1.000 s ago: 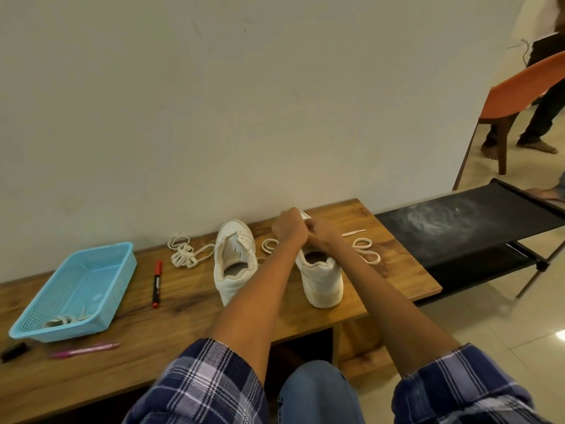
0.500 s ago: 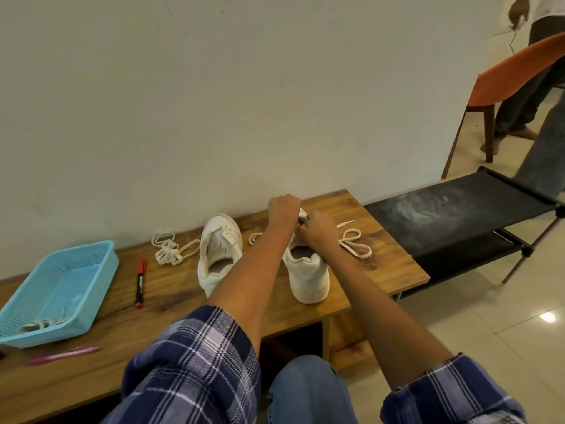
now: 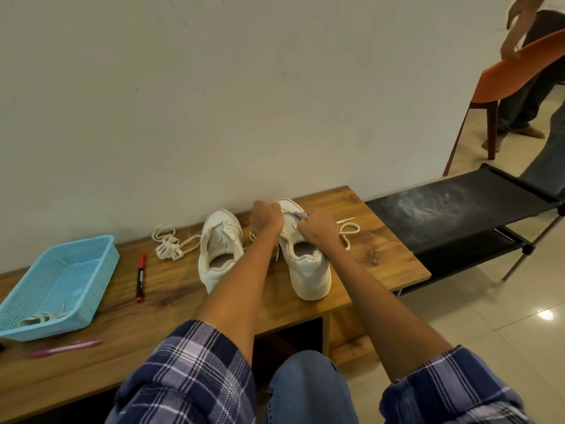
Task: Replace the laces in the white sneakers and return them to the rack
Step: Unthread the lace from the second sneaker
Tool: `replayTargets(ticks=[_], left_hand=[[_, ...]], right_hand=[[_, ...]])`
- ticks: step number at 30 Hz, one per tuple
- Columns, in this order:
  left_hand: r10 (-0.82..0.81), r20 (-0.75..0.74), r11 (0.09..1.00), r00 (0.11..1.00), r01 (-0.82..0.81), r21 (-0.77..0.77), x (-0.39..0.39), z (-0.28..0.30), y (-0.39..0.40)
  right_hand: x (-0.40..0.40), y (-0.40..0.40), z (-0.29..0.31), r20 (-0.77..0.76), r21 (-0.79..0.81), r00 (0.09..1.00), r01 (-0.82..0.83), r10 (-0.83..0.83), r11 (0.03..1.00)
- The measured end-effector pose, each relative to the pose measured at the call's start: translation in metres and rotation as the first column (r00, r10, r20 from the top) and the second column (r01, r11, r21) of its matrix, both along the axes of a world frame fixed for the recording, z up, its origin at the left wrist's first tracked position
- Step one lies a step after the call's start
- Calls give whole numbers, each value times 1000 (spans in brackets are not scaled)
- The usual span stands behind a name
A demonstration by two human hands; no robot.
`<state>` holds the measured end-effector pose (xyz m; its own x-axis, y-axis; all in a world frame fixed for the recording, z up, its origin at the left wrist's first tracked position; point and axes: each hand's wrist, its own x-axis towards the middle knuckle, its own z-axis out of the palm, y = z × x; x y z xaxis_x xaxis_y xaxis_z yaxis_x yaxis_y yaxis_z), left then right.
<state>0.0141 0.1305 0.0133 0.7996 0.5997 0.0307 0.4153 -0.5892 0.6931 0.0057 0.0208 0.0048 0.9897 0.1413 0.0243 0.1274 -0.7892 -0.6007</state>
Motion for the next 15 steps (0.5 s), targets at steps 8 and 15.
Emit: replayTargets(ticks=[8, 15], left_hand=[[-482, -308, 468, 820, 538, 700, 15, 8, 0], [-318, 151, 935, 936, 336, -112, 16, 7, 0]], right_hand=[[0, 1, -3, 24, 4, 999, 32, -32, 999], [-1, 2, -5, 43, 39, 998, 53, -55, 998]])
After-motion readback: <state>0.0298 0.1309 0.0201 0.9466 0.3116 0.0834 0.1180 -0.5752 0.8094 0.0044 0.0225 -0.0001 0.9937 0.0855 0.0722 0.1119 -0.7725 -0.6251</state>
